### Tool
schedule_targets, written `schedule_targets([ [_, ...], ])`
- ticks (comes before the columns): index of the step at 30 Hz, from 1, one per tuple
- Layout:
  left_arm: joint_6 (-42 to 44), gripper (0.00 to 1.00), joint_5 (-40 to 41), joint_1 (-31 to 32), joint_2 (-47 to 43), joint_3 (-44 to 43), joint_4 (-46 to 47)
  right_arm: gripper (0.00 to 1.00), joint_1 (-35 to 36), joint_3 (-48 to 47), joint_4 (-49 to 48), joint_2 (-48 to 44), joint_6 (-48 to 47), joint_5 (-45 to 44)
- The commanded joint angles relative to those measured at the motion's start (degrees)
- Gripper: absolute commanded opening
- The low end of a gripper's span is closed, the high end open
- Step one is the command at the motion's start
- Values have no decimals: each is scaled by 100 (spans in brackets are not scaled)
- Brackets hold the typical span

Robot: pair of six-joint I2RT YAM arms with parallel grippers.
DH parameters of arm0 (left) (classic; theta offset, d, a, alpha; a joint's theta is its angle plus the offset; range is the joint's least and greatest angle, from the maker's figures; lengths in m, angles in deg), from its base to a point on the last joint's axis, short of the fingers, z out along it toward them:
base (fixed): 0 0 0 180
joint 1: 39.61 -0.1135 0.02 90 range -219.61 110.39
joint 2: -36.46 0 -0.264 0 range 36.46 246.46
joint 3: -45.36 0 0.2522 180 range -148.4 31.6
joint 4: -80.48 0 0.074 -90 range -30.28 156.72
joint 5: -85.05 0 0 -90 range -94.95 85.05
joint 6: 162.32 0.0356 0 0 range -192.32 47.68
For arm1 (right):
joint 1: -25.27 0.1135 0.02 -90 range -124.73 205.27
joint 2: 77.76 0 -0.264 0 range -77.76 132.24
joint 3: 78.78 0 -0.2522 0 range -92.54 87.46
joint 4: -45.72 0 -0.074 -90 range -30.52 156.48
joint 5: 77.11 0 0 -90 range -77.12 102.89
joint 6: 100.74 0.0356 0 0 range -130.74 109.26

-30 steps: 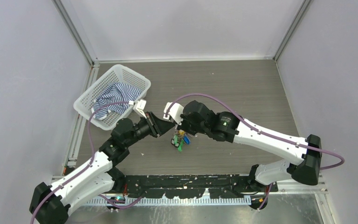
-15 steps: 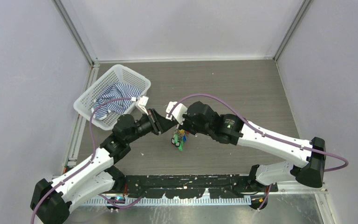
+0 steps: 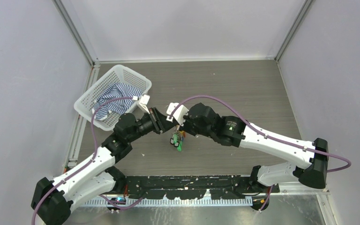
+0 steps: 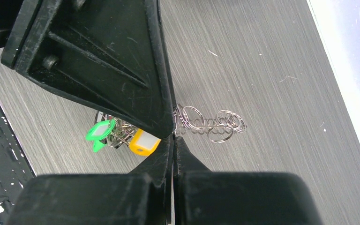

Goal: Remove the keys from the keyring

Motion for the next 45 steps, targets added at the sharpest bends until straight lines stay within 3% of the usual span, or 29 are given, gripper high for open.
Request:
schedule_targets([
  [1, -37, 28, 75, -28, 44, -339, -3, 1, 99, -177, -559, -88, -136, -172],
  [6, 36, 24, 145, -23, 99, -435, -324, 1, 144, -212, -567, -31, -161, -261],
  [15, 232, 1, 148, -24, -55, -424, -526, 1, 147, -160, -532, -92, -152, -446],
  [27, 776, 0, 78, -41, -378, -385, -585, 1, 145, 109, -572, -401, -38, -925],
  [39, 1333, 1, -395, -50, -524, -154, 183, 1, 137, 1257, -2008, -1085, 401, -883],
  [45, 1309, 1, -324, -51, -466, -90, 333, 1, 135, 1431, -2223, -1221, 423, -769],
])
